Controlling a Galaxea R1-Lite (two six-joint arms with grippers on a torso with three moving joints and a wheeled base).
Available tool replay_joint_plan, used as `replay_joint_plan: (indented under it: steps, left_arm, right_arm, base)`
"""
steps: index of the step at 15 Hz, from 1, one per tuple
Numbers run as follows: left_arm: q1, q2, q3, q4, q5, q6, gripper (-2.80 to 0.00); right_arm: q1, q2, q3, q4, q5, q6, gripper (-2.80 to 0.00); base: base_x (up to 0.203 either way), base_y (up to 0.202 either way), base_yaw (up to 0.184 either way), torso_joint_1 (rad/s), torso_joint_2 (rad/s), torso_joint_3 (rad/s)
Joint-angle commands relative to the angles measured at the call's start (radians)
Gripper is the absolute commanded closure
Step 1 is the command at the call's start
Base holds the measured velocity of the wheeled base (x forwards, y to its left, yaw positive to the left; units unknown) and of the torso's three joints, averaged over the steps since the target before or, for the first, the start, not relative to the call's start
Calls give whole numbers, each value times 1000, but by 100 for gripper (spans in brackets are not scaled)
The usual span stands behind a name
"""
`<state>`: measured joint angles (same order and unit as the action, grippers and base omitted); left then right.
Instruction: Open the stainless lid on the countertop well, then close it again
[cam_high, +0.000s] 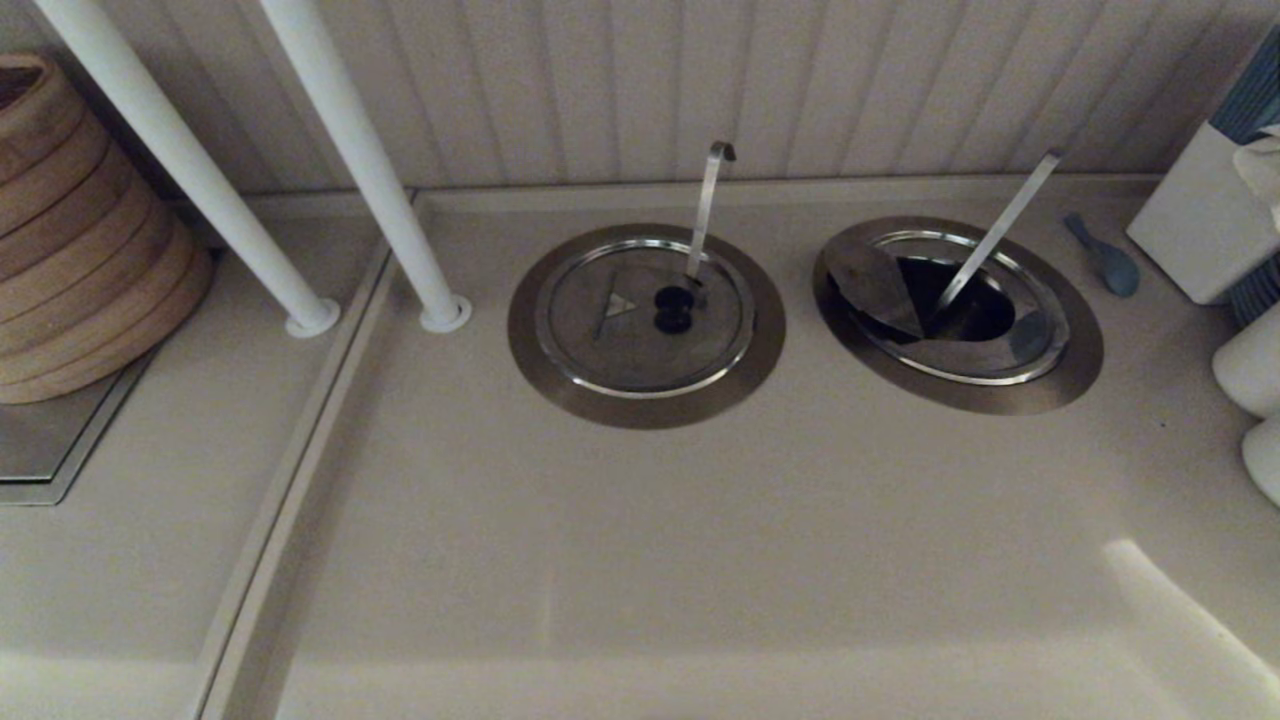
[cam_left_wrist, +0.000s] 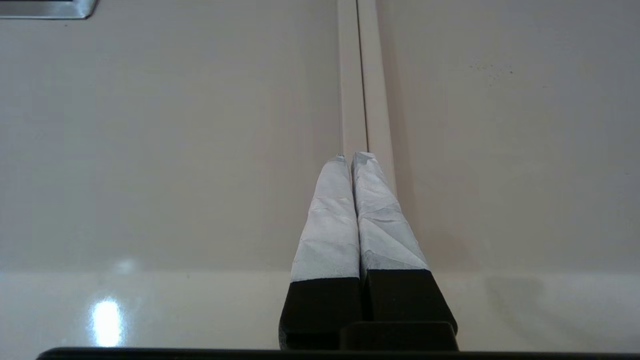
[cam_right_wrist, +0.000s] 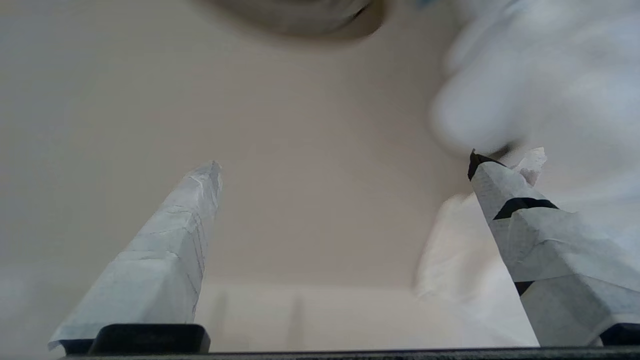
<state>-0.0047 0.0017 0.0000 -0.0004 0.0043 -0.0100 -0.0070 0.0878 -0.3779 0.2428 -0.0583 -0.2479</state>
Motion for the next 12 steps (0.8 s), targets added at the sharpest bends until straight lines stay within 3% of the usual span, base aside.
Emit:
replay_joint_plan:
  steps: [1,2,5,6,7,12]
  left_arm:
    - [0,0,0,0,0,-1,0]
    - [0,0,0,-1,0,-1,0]
    - [0,0,0,0,0,-1,0]
    - [0,0,0,0,0,-1,0]
    - [0,0,0,0,0,-1,0]
    - [0,0,0,0,0,-1,0]
  right_arm:
    - [9,-85,132,-6,74,-19,-280]
    - [10,-86,174,-32,118,-23,-280]
    - [10,-86,312,-128,137,-27,-280]
    - [10,-86,339,-190,134,-18,-165]
    - [10,-86,344,-201,132,-14,0]
    - [10,-86,369,-225,126,74,0]
  base:
    - [0,0,0,0,0,0]
    - [0,0,0,0,0,0]
    - [0,0,0,0,0,0]
    - [0,0,0,0,0,0]
    - [0,0,0,0,0,0]
    - [0,0,0,0,0,0]
